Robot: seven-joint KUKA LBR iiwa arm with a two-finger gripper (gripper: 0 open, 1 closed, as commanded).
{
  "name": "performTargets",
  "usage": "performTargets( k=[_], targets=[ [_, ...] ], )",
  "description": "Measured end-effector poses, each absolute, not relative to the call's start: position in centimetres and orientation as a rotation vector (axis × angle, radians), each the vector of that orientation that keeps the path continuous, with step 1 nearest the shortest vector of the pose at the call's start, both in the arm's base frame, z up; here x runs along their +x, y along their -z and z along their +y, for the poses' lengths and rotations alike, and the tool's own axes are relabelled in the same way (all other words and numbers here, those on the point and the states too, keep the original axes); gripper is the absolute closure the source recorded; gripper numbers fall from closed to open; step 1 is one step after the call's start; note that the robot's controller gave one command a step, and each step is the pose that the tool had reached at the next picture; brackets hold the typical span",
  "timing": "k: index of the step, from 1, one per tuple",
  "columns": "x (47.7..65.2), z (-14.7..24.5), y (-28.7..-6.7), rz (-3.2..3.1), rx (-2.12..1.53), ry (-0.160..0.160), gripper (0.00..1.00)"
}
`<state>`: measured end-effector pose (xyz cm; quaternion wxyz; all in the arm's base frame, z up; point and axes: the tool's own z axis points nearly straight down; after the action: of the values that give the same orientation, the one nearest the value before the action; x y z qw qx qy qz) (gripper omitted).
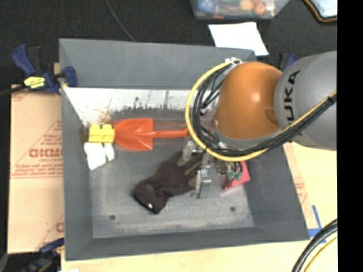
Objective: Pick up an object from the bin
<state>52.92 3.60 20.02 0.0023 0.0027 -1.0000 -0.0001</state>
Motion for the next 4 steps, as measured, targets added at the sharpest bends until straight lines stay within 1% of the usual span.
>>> performTargets(
  k=[1,2,3,4],
  targets=[
    [53.0,3.6,-20.4,-3.143,0.006,0.001,0.00],
    [56.5,4.0,-9.7,-3.127,0.361,-0.001,0.00],
    [57.6,4.8,-14.1,-3.098,0.586,-0.002,0.00],
    [56.1,5.0,-10.0,-3.113,0.467,0.000,0.00]
  ],
)
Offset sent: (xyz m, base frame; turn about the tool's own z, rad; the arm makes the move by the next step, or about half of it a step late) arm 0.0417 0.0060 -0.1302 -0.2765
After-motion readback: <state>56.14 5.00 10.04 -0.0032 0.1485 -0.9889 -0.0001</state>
